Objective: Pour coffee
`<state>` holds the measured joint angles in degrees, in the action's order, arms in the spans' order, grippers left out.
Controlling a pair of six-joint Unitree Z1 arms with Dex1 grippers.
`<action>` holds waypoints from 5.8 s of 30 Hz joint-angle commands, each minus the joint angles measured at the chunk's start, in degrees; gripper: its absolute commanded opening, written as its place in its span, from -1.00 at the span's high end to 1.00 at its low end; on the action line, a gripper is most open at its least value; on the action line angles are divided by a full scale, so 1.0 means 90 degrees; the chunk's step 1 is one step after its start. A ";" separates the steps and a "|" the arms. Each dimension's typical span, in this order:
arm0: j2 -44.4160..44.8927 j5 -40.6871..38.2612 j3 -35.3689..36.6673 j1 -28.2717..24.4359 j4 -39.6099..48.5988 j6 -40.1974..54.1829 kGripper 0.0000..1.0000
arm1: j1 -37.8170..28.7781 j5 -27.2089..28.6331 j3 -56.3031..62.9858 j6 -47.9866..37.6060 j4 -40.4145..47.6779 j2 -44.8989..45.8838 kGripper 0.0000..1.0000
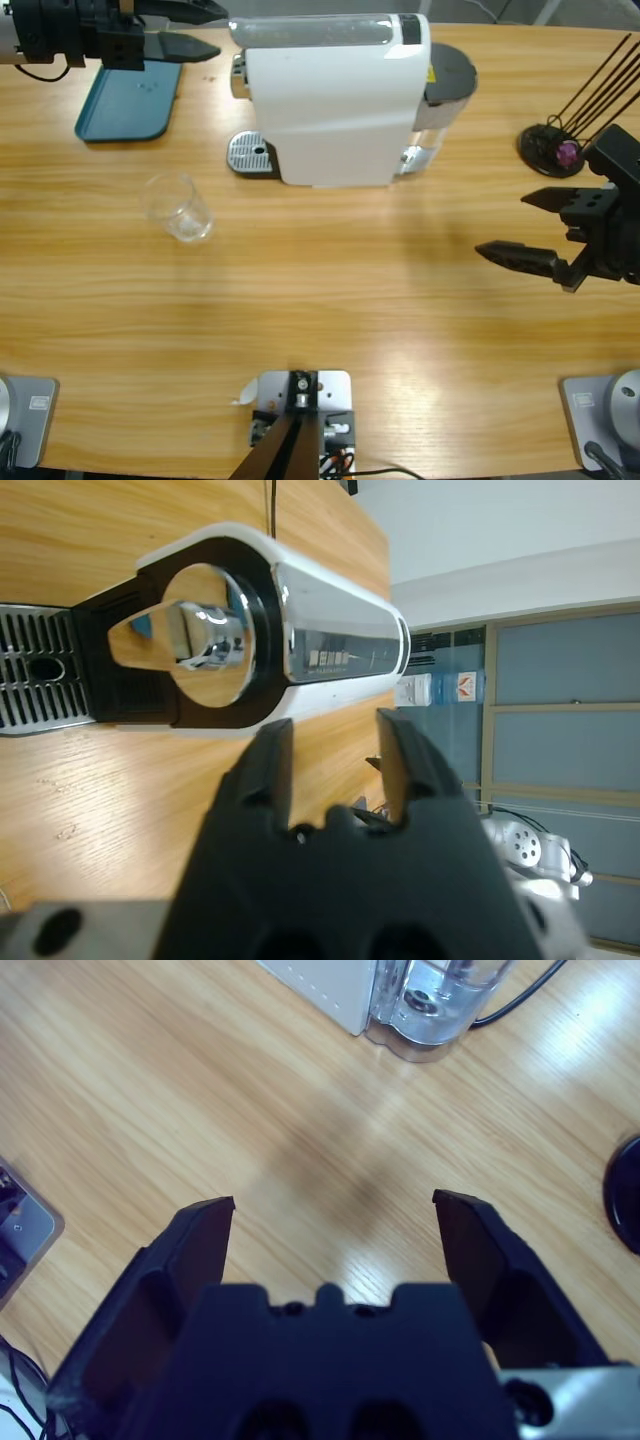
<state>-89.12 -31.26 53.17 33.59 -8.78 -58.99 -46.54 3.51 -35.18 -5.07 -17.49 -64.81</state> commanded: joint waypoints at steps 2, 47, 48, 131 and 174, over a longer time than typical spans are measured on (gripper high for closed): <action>-0.0063 0.0084 -0.0127 -0.0256 -0.0032 0.0070 -0.50 | -0.0024 0.0016 0.0081 -0.0051 0.0049 0.0137 -0.70; -0.0977 0.0006 0.0526 -0.0076 -0.0265 -0.0027 1.00 | -0.0024 0.0020 0.0081 -0.0051 0.0049 0.0121 -0.70; -0.0997 0.0006 0.0537 -0.0066 -0.0265 -0.0027 1.00 | -0.0024 0.0020 0.0081 -0.0051 0.0049 0.0121 -0.70; 0.3624 0.2852 -0.1695 -0.0256 0.2969 0.5031 -0.95 | 0.3697 0.0649 -0.0554 -0.1143 -0.0080 -0.0093 -0.52; 0.3417 0.3161 -0.1871 -0.0256 0.2792 0.4992 -0.71 | 0.4402 0.1094 0.0804 -0.1878 0.3016 -0.2796 -0.52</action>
<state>-56.68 -3.75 38.37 31.74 17.26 -14.50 -7.73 13.44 -29.34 -21.44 8.12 -87.20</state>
